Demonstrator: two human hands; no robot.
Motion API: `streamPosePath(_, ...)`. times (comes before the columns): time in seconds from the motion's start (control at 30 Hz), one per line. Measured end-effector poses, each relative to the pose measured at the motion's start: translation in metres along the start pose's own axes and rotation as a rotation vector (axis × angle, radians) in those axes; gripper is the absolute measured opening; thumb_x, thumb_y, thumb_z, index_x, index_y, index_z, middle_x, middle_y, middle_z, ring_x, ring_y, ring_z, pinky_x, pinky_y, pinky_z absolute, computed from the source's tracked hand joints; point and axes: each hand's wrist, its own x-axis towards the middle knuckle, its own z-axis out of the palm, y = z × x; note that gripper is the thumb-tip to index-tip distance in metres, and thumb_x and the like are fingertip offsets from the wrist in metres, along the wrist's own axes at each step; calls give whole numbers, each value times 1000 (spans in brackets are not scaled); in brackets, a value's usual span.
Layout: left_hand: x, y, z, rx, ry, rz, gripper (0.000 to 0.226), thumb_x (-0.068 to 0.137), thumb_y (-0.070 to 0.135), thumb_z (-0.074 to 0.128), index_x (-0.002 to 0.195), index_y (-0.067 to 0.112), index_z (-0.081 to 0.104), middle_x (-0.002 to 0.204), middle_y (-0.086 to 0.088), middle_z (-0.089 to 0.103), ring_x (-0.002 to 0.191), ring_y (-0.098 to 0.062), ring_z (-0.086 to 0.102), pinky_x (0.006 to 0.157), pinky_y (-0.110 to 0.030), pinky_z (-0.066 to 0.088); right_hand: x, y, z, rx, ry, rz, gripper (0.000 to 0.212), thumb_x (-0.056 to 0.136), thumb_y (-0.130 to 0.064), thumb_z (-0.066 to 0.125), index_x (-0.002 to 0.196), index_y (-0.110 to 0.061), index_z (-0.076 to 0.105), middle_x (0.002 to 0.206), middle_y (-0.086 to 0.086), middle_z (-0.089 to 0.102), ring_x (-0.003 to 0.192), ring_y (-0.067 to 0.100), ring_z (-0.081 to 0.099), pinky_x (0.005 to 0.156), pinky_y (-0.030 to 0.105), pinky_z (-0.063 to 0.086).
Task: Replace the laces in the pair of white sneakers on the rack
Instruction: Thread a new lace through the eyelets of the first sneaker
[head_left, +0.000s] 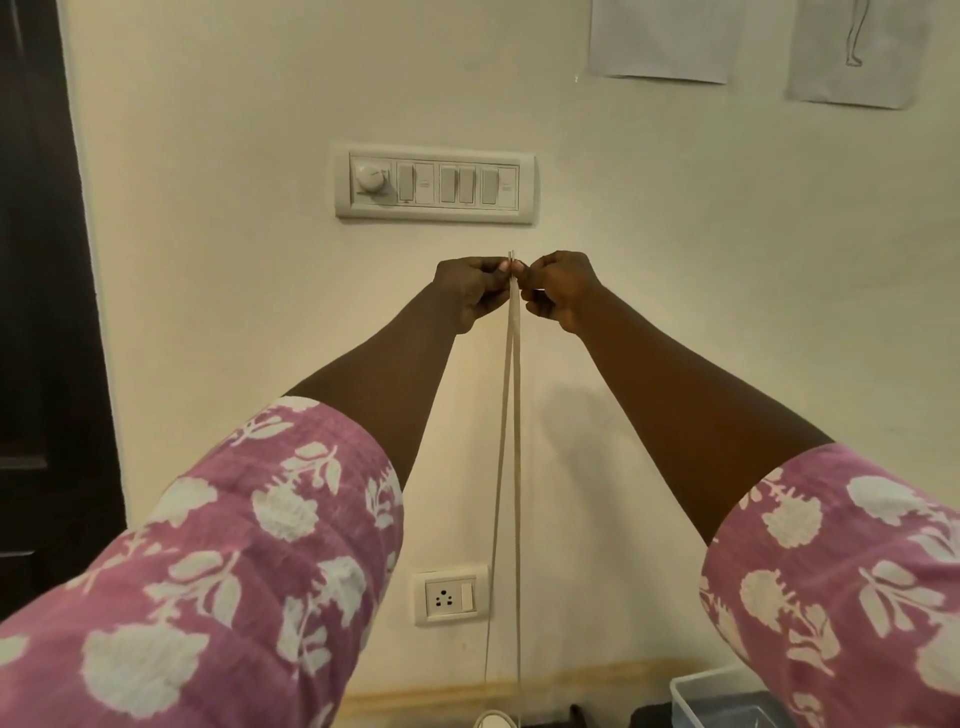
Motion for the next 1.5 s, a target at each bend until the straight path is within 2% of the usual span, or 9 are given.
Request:
streamPosePath(0.23,5,6,2,155,42,20,25,88,-9,54,70,6,64,66,-3,67,65,-13,63,58,-17,55,-2,2,-1,-7,-22,-25,20,83,-8,70,71,-8,54,69,7,61,57,14,58,51,21,49)
streamPosePath(0.57,6,-3,4,149,112,1,15,86,-6,59,77,3,65,82,-13,62,74,-21,62,78,-28,56,-6,9,0,12,-57,-40,15,86,-3,64,72,-8,61,72,8,63,62,14,61,60,22,52)
streamPosePath(0.67,-6,-8,5,80,97,-21,10,86,-7,58,87,-2,67,70,-9,64,61,-15,63,63,-21,57,-11,18,-1,84,-45,10,12,85,-3,65,74,-5,62,72,8,63,62,14,61,60,22,53)
streamPosePath(0.77,-21,-22,4,24,69,-69,15,84,-1,61,72,6,65,52,0,65,57,-12,61,55,-17,52,-20,33,0,203,-37,108,10,84,-1,67,74,-2,62,72,9,62,62,15,59,59,22,52)
streamPosePath(0.97,-36,-64,-9,-4,63,-276,13,82,20,71,87,14,60,95,3,46,80,-11,46,56,-18,44,-29,80,-3,393,-137,317,12,87,-8,64,76,-7,63,69,4,59,63,12,55,59,22,48)
streamPosePath(1.23,-64,-187,-38,29,-8,-461,16,91,26,61,83,12,62,77,0,55,64,-11,49,55,-19,43,-54,183,0,182,-109,358,15,91,-8,57,78,-12,62,78,3,61,75,14,59,67,28,49)
streamPosePath(1.37,-105,-297,-89,410,88,-707,19,93,8,53,74,7,54,65,-7,53,48,-12,54,45,-19,43,-40,199,-9,347,83,363,26,94,0,47,73,-13,56,75,5,57,70,17,56,63,30,48)
streamPosePath(1.43,-140,-352,-116,831,31,-825,10,92,7,52,92,0,59,87,-7,52,76,-17,57,64,-26,44,-30,196,-15,412,128,326,27,95,0,44,73,-12,55,74,4,58,70,18,58,63,31,49)
streamPosePath(1.5,-179,-401,-131,940,-105,-1048,17,91,4,53,106,-1,59,88,-4,52,87,-20,61,69,-23,47,-21,194,-19,373,124,269,27,96,0,44,74,-11,55,74,4,60,71,18,62,63,31,51)
